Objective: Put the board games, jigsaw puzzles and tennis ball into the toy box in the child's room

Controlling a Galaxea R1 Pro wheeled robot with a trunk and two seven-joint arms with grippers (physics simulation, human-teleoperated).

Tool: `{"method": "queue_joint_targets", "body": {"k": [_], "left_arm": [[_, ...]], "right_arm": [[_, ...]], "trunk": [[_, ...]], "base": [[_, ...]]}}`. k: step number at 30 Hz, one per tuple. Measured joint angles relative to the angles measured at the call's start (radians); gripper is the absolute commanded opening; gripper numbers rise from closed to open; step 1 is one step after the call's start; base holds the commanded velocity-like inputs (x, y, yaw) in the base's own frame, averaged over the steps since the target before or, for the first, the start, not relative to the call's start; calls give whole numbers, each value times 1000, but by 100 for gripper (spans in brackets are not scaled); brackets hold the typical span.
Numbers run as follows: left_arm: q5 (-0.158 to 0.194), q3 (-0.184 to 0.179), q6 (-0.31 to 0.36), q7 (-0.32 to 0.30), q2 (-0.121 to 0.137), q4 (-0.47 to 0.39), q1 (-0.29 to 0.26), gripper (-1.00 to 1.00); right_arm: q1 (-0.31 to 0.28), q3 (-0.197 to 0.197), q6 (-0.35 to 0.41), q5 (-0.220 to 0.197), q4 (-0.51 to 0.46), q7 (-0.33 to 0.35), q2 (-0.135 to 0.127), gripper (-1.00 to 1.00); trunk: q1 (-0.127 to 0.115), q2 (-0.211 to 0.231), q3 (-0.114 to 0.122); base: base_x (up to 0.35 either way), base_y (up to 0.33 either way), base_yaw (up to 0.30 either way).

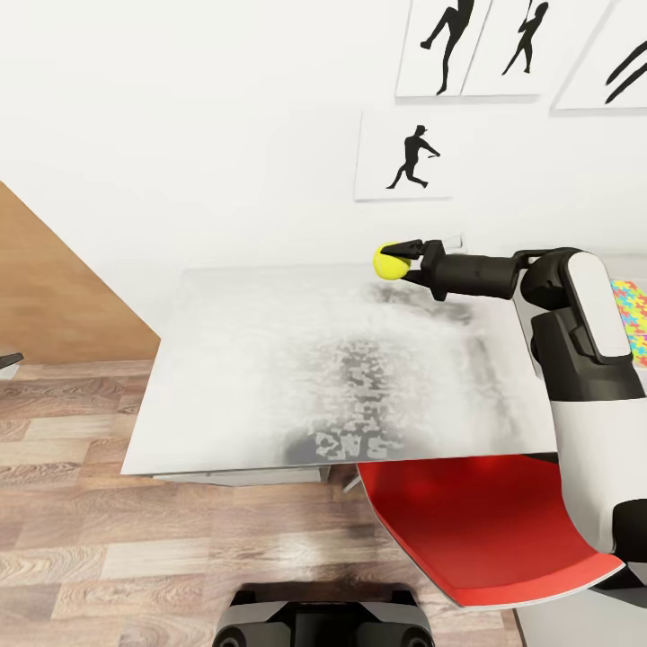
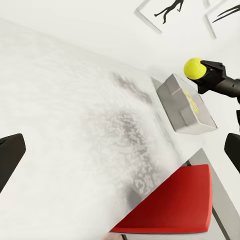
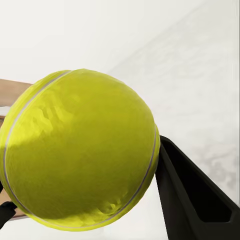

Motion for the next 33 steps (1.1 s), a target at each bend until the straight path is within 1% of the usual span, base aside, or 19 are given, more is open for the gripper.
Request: {"method": "queue_joint_targets", "body": {"k": [10, 14, 20, 26, 29, 33], "left_arm": [[0, -1, 0, 0, 0, 0, 0, 100], [0, -2, 0, 0, 0, 0, 0, 100], [0, -1, 0, 0, 0, 1, 0, 100], [0, -2, 0, 0, 0, 1, 0, 100], [0, -1, 0, 0, 0, 0, 0, 100], [0, 1, 0, 0, 1, 0, 0, 100]], "right_arm": [[0, 0, 0, 1, -1, -1, 0, -100], [0, 1, 0, 0, -6, 1, -2, -100], [0, 1, 0, -5, -64, 2, -5, -100], [0, 2, 0, -8, -74, 3, -10, -100], [0, 2, 0, -9, -79, 3, -11, -100], [0, 1, 0, -11, -120, 3, -13, -100]], "trunk": [[0, 0, 0], [0, 0, 5], [0, 0, 14], [0, 0, 23], [0, 0, 28], [0, 0, 35]], "base": [[-6, -12, -3], [-75, -198, -49], [-44, -275, -45], [30, -295, -5], [33, -110, 0], [6, -21, 0]]}}
